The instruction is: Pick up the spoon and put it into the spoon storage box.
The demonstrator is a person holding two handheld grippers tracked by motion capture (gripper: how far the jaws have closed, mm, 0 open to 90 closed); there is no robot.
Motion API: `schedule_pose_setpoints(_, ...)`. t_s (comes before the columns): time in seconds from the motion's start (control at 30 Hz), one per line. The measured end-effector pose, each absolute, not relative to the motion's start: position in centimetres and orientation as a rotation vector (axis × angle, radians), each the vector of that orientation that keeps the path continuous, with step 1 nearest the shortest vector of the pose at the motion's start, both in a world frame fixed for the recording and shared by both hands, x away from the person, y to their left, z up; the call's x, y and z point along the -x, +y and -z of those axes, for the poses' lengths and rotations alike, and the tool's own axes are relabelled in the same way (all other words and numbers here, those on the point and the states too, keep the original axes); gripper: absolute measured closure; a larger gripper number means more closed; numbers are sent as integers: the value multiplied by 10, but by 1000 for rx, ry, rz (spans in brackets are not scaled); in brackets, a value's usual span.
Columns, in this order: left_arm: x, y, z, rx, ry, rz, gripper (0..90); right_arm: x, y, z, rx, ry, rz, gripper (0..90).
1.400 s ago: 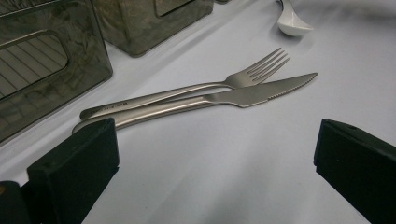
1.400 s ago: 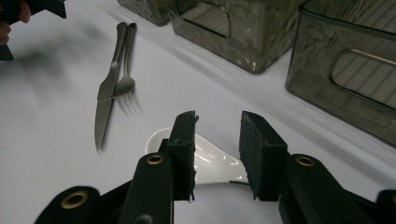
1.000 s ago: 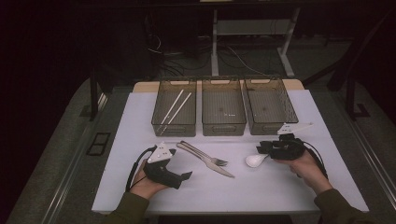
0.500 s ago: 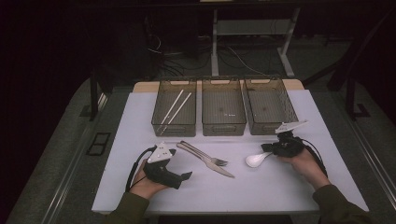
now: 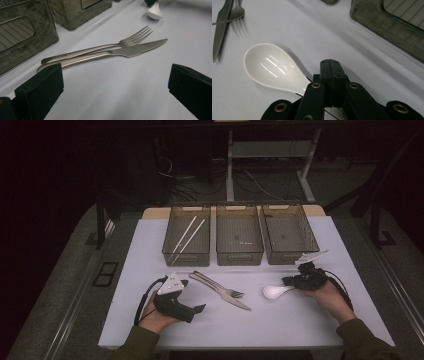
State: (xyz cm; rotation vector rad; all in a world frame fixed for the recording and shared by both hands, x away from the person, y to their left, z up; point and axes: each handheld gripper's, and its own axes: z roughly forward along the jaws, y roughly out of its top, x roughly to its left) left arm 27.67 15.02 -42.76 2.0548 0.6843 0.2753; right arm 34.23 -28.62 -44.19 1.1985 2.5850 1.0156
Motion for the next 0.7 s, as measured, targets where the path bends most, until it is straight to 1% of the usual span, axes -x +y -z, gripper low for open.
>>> schedule_pose_setpoints(0.33, -276, 150, 428, -2057, 686, -268, 0, -330, -288, 442, -1187, 2619, -978, 895)
schedule_pose_setpoints(0.4, -276, 150, 427, -2058, 684, -268, 0, -330, -288, 441, -1185, 2613, -987, 881)
schedule_pose_setpoints(0.5, -277, 150, 428, -2058, 684, -267, 0, -330, -290, 438, -1180, 2593, -1028, 840)
schedule_pose_setpoints(0.6, -277, 150, 428, -2059, 682, -268, 0, -330, -290, 436, -1171, 2578, -1073, 781)
schedule_pose_setpoints(0.67, -277, 150, 428, -2059, 682, -267, 0, -330, -289, 435, -1180, 2572, -1110, 686)
schedule_pose_setpoints(0.7, -277, 150, 428, -2059, 682, -267, 0, -330, -289, 434, -1177, 2569, -1125, 656)
